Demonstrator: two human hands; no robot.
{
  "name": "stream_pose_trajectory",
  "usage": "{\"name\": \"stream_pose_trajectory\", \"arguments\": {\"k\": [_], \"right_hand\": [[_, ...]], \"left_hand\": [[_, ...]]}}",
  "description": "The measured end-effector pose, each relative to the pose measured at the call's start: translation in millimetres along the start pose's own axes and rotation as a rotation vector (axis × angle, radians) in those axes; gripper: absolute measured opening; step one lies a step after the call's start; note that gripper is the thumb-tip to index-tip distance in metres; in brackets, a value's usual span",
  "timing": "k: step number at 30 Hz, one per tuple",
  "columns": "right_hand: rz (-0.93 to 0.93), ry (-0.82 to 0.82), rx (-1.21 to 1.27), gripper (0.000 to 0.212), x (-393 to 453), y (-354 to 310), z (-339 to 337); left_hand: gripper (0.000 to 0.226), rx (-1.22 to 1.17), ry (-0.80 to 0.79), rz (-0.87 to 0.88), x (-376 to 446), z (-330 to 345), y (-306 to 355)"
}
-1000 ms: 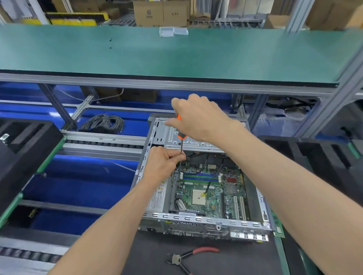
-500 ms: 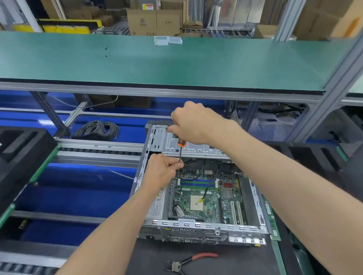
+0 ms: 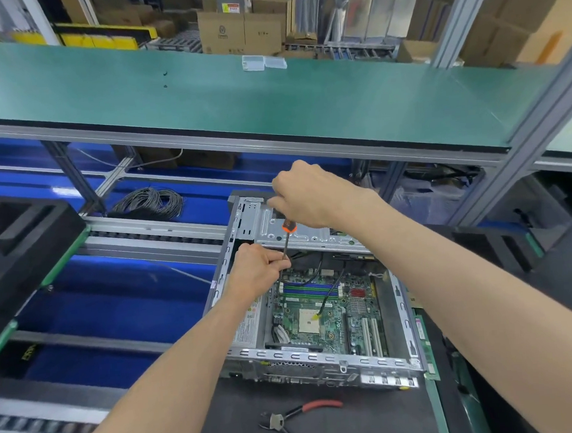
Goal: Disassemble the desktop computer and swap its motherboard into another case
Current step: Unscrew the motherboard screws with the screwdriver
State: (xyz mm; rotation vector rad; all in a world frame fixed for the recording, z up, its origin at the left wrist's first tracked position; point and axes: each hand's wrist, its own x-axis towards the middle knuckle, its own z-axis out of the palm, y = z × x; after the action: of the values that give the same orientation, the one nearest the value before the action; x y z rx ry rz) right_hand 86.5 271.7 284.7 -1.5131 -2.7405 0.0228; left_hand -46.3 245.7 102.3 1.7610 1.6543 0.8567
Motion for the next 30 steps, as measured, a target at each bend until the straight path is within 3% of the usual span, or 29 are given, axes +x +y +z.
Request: {"name": "stream_pose_trajectory", "arguments": {"k": [4,7,10,13,18,22,26,28,30], "right_hand": [[-0.168,-0.031,0.055,0.009,3,2,-2],[-0.232,-0.086,0.174,0.021,-2,9,-7],[-0.195,-0.027,0.21,0.011,-6,16,-1],[-0.053,0.038,0.041,0.038,-6,12,4],[-0.264,0.001,0.048,0.003,-2,12,-3],[-0.385,-0.027,0.164,0.019,-5,24,-5],[-0.214,0.087,0.109,0.031,-6,26,7],[-0.185,0.105,0.072,0.029,-4,21,9],[-0.268,0.086,0.118,0.011,0,17,9]], "left_hand": [[0.005,0.02,0.01,-0.021,1,-1,-2],[0.005,0.013,0.0,-0.038,0,0,-1],[0.007,-0.009,-0.002,-0.068,0,0,2],[0.009,-0.001,0.0,-0.104,0,-1,5],[0.009,0.068,0.018,-0.118,-1,-1,7],[0.01,0.127,0.003,-0.124,-1,-2,12],[0.011,0.137,0.02,-0.134,-1,-2,15],[0.012,0.166,0.023,-0.129,-1,-2,14],[0.011,0.18,0.028,-0.125,-1,-1,13]]}}
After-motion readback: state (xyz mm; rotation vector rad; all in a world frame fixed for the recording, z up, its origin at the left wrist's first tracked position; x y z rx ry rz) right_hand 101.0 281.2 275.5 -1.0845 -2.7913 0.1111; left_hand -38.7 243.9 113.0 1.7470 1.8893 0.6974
